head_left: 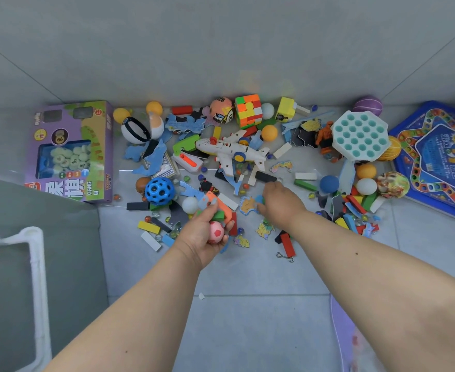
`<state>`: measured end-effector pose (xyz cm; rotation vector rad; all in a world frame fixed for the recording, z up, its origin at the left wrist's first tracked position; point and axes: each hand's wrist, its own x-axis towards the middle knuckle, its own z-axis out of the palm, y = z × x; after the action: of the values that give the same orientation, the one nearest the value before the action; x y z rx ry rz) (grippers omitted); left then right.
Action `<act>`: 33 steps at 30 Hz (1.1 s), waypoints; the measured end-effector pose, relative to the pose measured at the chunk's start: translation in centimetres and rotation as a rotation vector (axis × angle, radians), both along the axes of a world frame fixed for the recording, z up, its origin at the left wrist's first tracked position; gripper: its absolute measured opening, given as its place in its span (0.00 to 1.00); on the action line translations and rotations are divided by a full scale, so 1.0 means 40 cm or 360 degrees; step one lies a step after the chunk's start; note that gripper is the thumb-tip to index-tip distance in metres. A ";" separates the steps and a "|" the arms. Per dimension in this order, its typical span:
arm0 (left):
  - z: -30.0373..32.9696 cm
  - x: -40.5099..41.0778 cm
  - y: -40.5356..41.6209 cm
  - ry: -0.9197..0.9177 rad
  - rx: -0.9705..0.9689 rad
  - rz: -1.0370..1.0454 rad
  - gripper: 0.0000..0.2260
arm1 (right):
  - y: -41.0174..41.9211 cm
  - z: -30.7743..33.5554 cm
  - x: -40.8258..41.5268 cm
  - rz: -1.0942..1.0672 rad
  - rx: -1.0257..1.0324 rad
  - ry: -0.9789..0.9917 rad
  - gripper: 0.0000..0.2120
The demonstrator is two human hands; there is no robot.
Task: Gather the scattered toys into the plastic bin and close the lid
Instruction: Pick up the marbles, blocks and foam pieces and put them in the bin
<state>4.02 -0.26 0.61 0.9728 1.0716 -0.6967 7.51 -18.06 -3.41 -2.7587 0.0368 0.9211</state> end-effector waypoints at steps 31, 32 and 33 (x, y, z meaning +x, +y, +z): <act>-0.024 -0.015 0.025 0.0019 -0.0029 0.0054 0.22 | 0.064 -0.008 0.018 0.0123 -0.0131 0.0069 0.28; -0.024 -0.015 0.024 0.0020 -0.0032 0.0056 0.22 | 0.063 -0.007 0.022 0.0107 -0.0136 0.0071 0.28; -0.023 -0.014 0.023 0.0019 -0.0036 0.0057 0.22 | 0.062 -0.005 0.026 0.0086 -0.0128 0.0073 0.28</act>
<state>3.46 0.64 -0.31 0.9292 1.0866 -0.6847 8.55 -15.59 -3.60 -2.8245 0.0074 1.0182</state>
